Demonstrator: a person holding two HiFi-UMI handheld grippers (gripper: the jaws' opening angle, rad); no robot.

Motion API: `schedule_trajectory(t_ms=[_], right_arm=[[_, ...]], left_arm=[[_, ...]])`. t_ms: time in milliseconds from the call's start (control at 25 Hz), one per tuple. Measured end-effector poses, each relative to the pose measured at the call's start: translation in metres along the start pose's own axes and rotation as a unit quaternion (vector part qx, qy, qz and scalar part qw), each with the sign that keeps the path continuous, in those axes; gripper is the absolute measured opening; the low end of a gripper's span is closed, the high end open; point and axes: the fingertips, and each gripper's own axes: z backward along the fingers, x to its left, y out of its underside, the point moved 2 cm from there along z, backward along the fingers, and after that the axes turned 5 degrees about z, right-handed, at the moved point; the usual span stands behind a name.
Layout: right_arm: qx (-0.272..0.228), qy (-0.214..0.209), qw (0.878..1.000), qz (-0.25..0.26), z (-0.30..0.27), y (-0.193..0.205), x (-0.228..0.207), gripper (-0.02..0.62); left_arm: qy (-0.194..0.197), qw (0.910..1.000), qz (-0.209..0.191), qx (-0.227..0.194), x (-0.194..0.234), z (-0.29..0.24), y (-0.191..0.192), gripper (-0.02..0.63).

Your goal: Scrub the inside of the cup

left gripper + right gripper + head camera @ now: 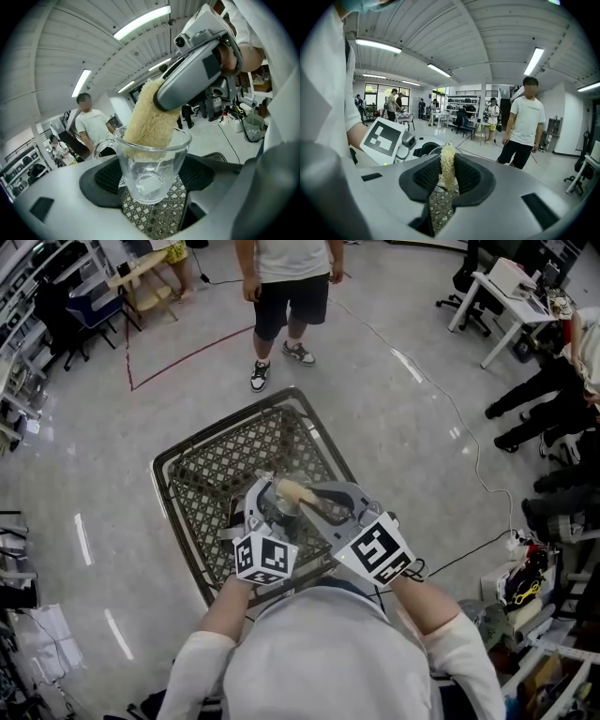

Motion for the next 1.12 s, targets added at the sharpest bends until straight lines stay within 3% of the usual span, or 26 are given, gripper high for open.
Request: schedule_trajectory(t_ms=[200, 560, 840, 1120], right_arm=[[0.029, 0.005, 1.000, 0.006, -0.004, 0.009, -0.007, 0.091], [0.042, -0.045, 0.998, -0.012, -0.015, 0.000, 0.006, 0.089], [0.055, -0.013, 0.998, 0.005, -0.013, 0.007, -0.010, 0.089], [0.068, 0.001, 0.998, -0.012, -0.014, 0.011, -0.022, 0.089]], left_arm=[[-0.005, 0.9999, -0.014, -0.001, 0.005, 0.001, -0.002, 0.357], [0.003, 0.9996, -0.027, -0.001, 0.010, -0.008, -0.004, 0.357], [0.004, 0.9997, -0.024, -0.006, -0.007, -0.007, -0.004, 0.357], [-0.003, 0.9997, -0.024, -0.007, 0.009, -0.006, 0.001, 0.357]])
